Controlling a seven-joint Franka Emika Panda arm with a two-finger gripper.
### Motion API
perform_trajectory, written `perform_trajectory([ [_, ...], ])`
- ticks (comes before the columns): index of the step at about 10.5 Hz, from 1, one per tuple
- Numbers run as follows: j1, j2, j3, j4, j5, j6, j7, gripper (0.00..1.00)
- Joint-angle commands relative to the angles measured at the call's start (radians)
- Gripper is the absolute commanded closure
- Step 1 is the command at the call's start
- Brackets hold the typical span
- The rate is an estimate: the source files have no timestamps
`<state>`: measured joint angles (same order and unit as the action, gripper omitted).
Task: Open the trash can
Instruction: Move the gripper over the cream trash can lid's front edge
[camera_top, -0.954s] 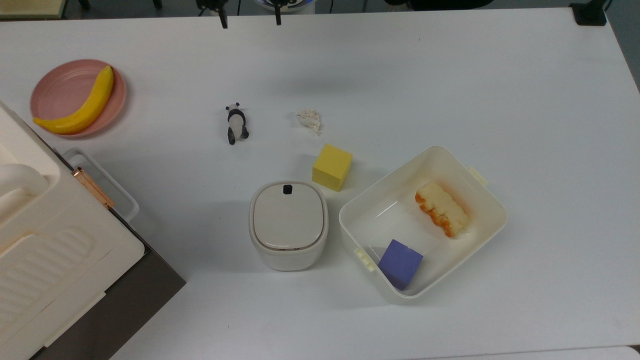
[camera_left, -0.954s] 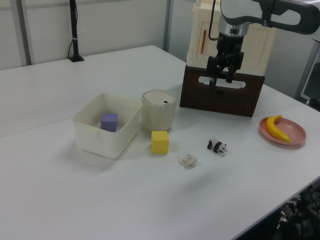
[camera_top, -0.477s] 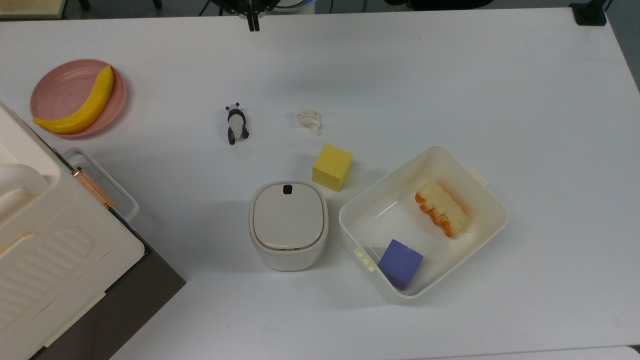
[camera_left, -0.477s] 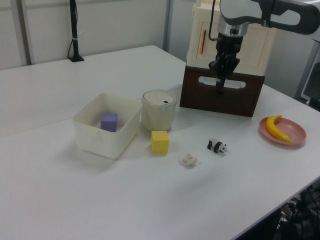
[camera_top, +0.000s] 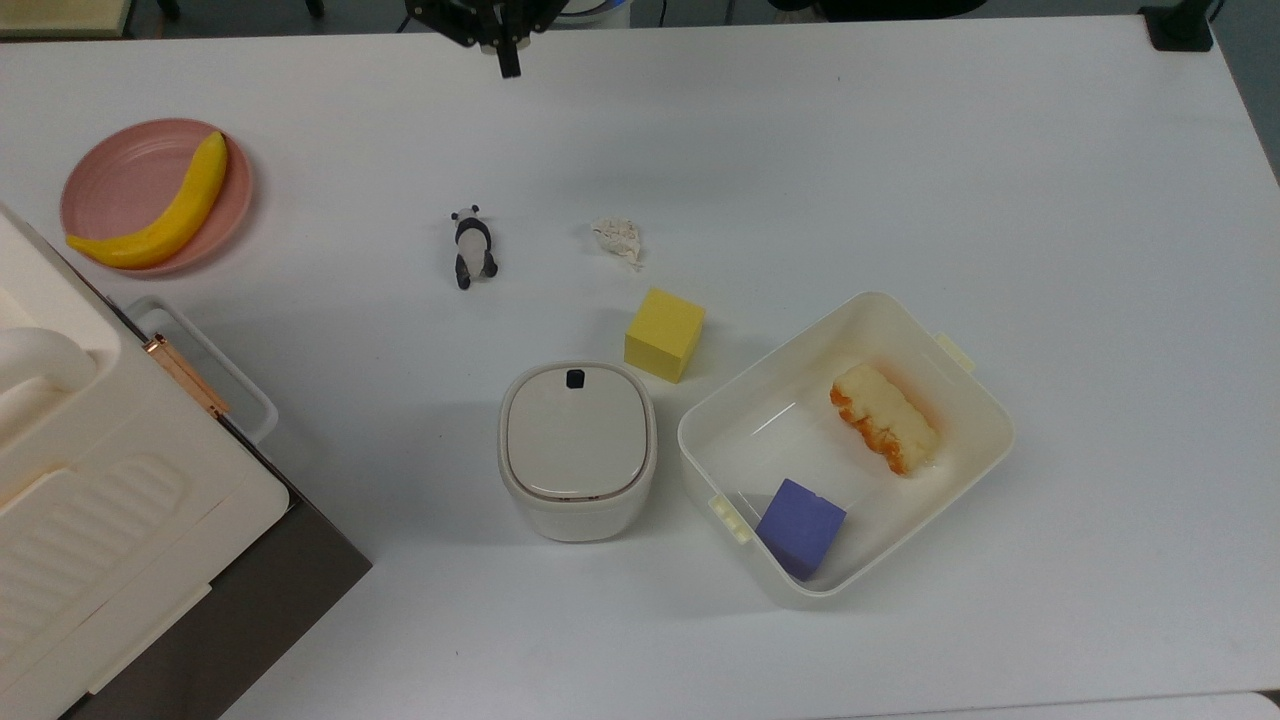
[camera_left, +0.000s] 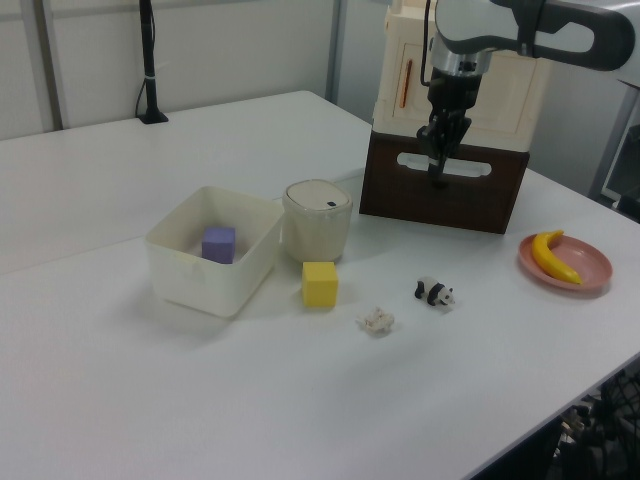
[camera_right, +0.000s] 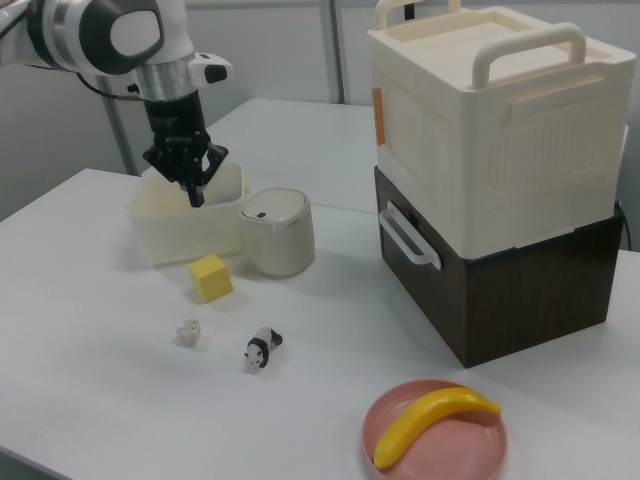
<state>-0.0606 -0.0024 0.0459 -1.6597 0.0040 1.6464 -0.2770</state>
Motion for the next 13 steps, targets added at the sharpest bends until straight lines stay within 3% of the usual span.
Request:
perform_trajectory([
  [1, 0.018, 0.112, -0.011, 0.083, 0.016, 0.087, -0.054, 1.0],
  [8, 0.044, 0.289, -0.012, 0.112, 0.047, 0.519, 0.143, 1.0],
  [13, 0.076, 0.404, -0.012, 0.112, 0.036, 0.743, 0.231, 1.0],
])
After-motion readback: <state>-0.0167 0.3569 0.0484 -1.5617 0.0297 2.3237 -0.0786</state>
